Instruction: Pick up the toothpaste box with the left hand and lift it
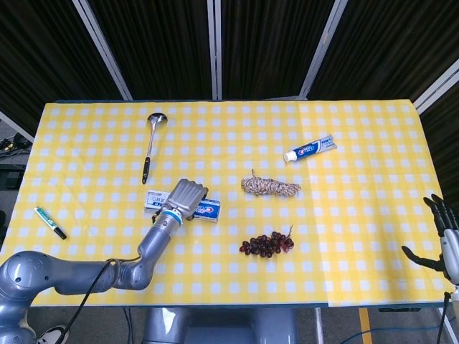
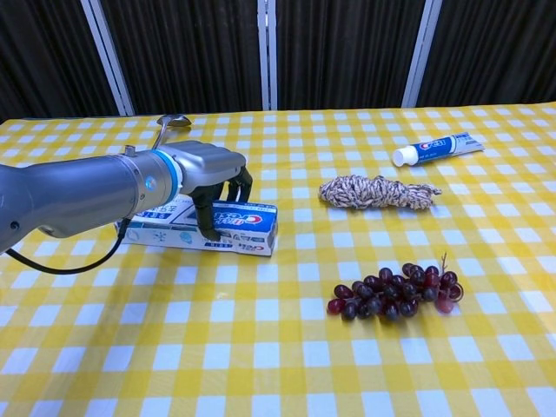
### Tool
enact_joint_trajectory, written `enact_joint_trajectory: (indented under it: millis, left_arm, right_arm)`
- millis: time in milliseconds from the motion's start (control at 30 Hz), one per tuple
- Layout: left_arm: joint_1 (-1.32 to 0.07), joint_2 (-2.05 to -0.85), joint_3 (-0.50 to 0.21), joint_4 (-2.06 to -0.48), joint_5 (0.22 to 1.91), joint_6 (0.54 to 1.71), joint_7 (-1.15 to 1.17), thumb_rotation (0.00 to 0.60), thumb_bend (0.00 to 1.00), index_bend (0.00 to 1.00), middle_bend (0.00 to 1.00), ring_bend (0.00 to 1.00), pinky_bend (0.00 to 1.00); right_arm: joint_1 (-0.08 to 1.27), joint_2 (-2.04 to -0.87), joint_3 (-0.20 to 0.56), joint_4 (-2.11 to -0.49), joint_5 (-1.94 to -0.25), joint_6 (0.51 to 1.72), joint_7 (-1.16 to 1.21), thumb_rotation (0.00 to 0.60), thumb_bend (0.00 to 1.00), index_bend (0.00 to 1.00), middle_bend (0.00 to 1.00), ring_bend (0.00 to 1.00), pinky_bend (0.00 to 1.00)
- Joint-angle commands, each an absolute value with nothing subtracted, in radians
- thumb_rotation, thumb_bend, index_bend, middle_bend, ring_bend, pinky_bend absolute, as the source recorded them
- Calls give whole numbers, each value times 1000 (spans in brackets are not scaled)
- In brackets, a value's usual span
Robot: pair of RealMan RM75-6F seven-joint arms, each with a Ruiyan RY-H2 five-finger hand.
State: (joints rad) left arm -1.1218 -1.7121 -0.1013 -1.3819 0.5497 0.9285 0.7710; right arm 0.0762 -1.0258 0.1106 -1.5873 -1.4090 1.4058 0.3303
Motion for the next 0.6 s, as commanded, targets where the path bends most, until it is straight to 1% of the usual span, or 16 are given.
enact_joint_trajectory:
  millis: [33,167,333,600]
  left_arm:
    - [-1105,-1710,-95,-1381,599,953,755,600,412,646,443,428,439]
    - [-1089,-1697,-95,-1387,662,969,730,600,413,648,444,429,439]
    - [-1080,-1638,-100,-1425,723,983,729,600,413,648,444,429,439]
    - [-1093,-1543,-123,-1503,729,981,773,600,414,669,458,442,453]
  right_arm:
    - [75,-1026,111,-1588,-1410,1408,330,600,85,0,0,0,0]
    - [74,-1025,111,-1590,-1412,1410,328,600,85,0,0,0,0]
    - [73,-1025,110,-1594,-1414,1414,324,600,84,0,0,0,0]
    - [73,-1025,111,-1594,-1413,1414,323,600,85,0,0,0,0]
